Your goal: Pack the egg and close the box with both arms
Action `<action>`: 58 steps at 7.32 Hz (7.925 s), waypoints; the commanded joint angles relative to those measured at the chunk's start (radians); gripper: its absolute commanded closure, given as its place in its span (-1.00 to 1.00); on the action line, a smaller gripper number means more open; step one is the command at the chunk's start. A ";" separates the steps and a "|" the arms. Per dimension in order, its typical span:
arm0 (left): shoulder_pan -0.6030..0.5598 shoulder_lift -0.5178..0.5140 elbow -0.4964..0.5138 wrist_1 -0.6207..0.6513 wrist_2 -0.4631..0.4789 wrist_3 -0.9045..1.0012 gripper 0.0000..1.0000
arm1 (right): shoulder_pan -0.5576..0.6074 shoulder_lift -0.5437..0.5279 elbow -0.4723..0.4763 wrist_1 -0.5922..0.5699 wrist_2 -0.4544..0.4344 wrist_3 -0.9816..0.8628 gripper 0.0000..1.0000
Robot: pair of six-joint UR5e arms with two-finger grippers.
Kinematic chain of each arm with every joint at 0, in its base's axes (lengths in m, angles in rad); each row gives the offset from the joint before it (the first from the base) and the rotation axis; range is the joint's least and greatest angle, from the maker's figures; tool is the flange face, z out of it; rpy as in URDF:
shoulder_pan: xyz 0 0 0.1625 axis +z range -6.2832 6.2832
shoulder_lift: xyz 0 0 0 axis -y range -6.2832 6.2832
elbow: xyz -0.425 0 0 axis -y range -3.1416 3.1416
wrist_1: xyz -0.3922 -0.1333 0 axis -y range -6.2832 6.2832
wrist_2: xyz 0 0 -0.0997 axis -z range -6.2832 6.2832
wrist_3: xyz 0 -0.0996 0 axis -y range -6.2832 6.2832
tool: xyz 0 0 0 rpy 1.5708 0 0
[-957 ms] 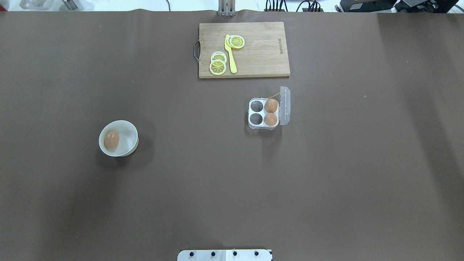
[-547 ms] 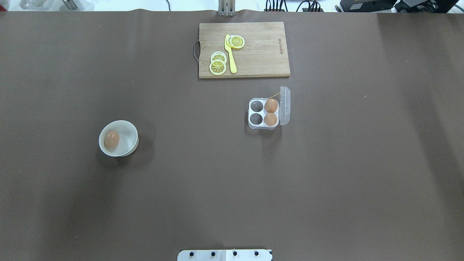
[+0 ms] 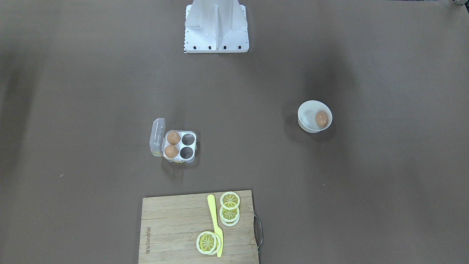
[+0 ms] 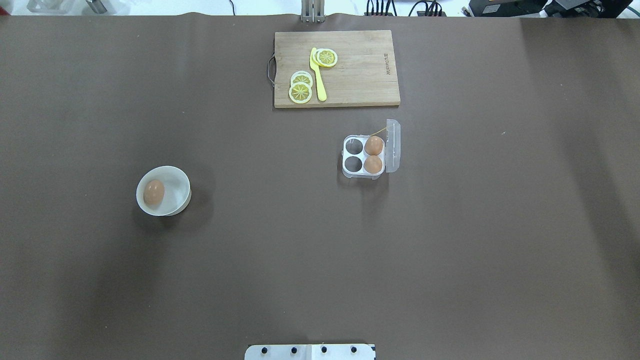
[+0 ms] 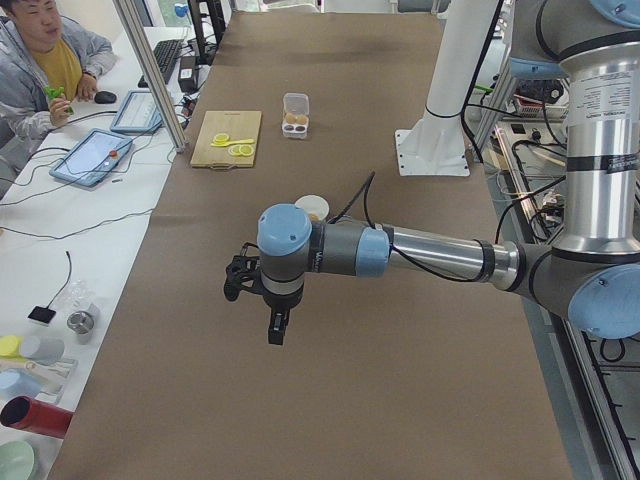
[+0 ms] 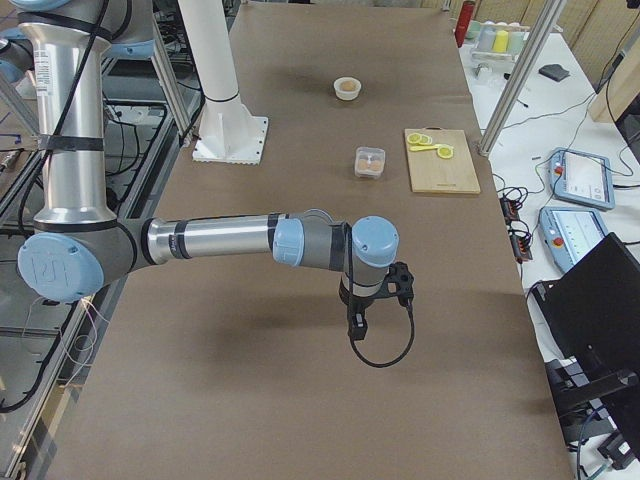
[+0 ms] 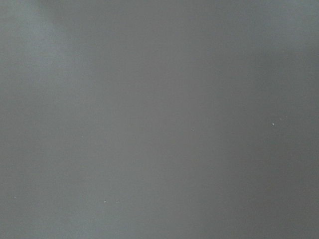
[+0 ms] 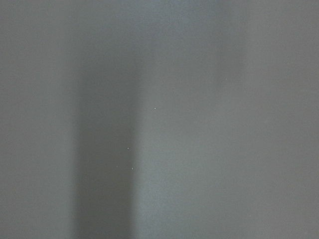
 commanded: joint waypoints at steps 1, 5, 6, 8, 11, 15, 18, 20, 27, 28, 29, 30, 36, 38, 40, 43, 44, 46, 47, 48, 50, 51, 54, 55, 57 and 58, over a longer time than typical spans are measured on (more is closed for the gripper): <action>0.000 0.024 -0.003 -0.047 -0.021 -0.001 -0.96 | -0.002 -0.004 -0.005 0.011 0.008 0.001 -1.00; 0.003 0.040 -0.005 -0.089 -0.010 -0.045 -0.95 | -0.006 -0.053 0.015 0.097 0.000 0.000 -1.00; 0.003 0.049 -0.007 -0.089 -0.009 -0.045 -0.95 | -0.006 -0.058 0.013 0.100 0.002 -0.002 -1.00; 0.003 0.055 -0.005 -0.087 -0.006 -0.048 -0.95 | -0.006 -0.067 0.021 0.102 0.002 0.001 -1.00; 0.006 0.075 -0.008 -0.090 0.000 -0.047 -0.95 | -0.006 -0.070 0.027 0.102 0.002 0.000 -1.00; 0.275 0.009 -0.103 -0.190 0.011 -0.428 -0.94 | -0.025 -0.064 0.044 0.103 0.012 0.038 -1.00; 0.544 -0.185 -0.125 -0.184 0.063 -0.831 -0.94 | -0.046 -0.079 0.039 0.188 0.032 0.032 -1.00; 0.721 -0.282 -0.106 -0.166 0.143 -0.938 -0.94 | -0.071 -0.080 0.044 0.189 0.034 0.036 -1.00; 0.876 -0.380 0.047 -0.173 0.203 -1.010 -0.34 | -0.085 -0.080 0.038 0.186 0.034 0.035 -0.99; 0.876 -0.382 0.046 -0.173 0.201 -1.015 -0.32 | -0.085 -0.080 0.038 0.186 0.034 0.035 -0.99; 0.885 -0.382 0.049 -0.175 0.203 -1.015 -0.32 | -0.085 -0.080 0.038 0.186 0.034 0.035 -0.99; 0.898 -0.382 0.052 -0.175 0.201 -1.019 -0.32 | -0.085 -0.080 0.038 0.186 0.034 0.036 -0.99; 0.898 -0.400 0.090 -0.176 0.203 -1.008 -0.32 | -0.085 -0.081 0.036 0.186 0.034 0.035 -0.99; 0.898 -0.403 0.093 -0.176 0.203 -1.008 -0.32 | -0.085 -0.081 0.036 0.186 0.034 0.036 -0.99; 0.898 -0.405 0.107 -0.176 0.203 -1.008 -0.31 | -0.085 -0.081 0.036 0.186 0.034 0.035 -0.99; 0.898 -0.407 0.105 -0.175 0.204 -1.016 -0.18 | -0.085 -0.081 0.035 0.186 0.034 0.036 -0.99; 0.898 -0.407 0.107 -0.175 0.204 -1.016 -0.04 | -0.085 -0.081 0.036 0.185 0.034 0.036 -0.99; 0.898 -0.407 0.102 -0.173 0.204 -1.019 0.50 | -0.085 -0.081 0.038 0.185 0.035 0.036 -0.99; 0.898 -0.413 0.101 -0.169 0.203 -1.022 0.99 | -0.085 -0.080 0.038 0.185 0.037 0.038 -0.99; 0.898 -0.414 0.096 -0.167 0.195 -1.021 1.00 | -0.085 -0.076 0.042 0.186 0.038 0.038 -0.99; 0.895 -0.422 0.041 -0.164 0.192 -1.021 1.00 | -0.085 -0.069 0.044 0.188 0.035 0.040 -0.99; 0.890 -0.433 0.001 -0.164 0.194 -1.021 1.00 | -0.085 -0.067 0.044 0.188 0.034 0.040 -0.99; 0.893 -0.622 0.031 -0.166 0.206 -1.027 1.00 | -0.085 -0.067 0.041 0.186 0.034 0.040 -0.99; 0.896 -0.670 0.067 -0.175 0.239 -1.047 1.00 | -0.085 -0.067 0.041 0.186 0.035 0.040 -0.99; 0.905 -0.831 0.208 -0.178 0.250 -1.059 1.00 | -0.085 -0.067 0.042 0.186 0.035 0.040 -0.99; 0.908 -0.918 0.295 -0.179 0.252 -1.062 1.00 | -0.085 -0.067 0.042 0.186 0.035 0.040 -0.99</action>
